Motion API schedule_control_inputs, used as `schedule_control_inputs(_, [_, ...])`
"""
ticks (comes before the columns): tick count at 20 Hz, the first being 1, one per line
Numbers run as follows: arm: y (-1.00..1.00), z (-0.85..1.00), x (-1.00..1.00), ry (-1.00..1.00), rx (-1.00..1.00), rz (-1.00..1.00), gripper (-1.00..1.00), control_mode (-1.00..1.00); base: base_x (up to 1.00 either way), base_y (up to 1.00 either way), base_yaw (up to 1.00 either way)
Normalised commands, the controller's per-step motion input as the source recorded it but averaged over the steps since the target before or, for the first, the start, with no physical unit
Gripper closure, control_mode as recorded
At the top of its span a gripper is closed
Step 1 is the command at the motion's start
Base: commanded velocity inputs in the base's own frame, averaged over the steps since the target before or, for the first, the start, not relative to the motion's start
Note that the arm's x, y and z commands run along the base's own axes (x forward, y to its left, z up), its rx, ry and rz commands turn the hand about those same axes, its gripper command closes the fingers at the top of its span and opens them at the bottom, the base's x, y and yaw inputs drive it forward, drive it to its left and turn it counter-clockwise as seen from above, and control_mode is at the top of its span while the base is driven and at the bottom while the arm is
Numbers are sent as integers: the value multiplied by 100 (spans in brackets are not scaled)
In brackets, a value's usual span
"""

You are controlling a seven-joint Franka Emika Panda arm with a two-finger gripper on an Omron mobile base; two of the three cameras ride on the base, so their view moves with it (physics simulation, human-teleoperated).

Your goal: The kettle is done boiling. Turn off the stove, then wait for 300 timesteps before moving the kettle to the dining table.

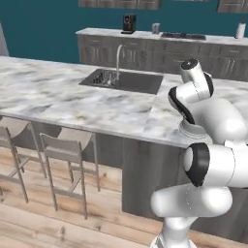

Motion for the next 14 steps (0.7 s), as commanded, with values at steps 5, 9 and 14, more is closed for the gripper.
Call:
schedule_control_inputs(5, [0,0,0,0,0,0,100,100,42,99,-32])
schedule_control_inputs(9, [0,0,0,0,0,0,100,100,42,99,-32])
schedule_control_inputs(14, [0,0,0,0,0,0,100,100,44,97,-32])
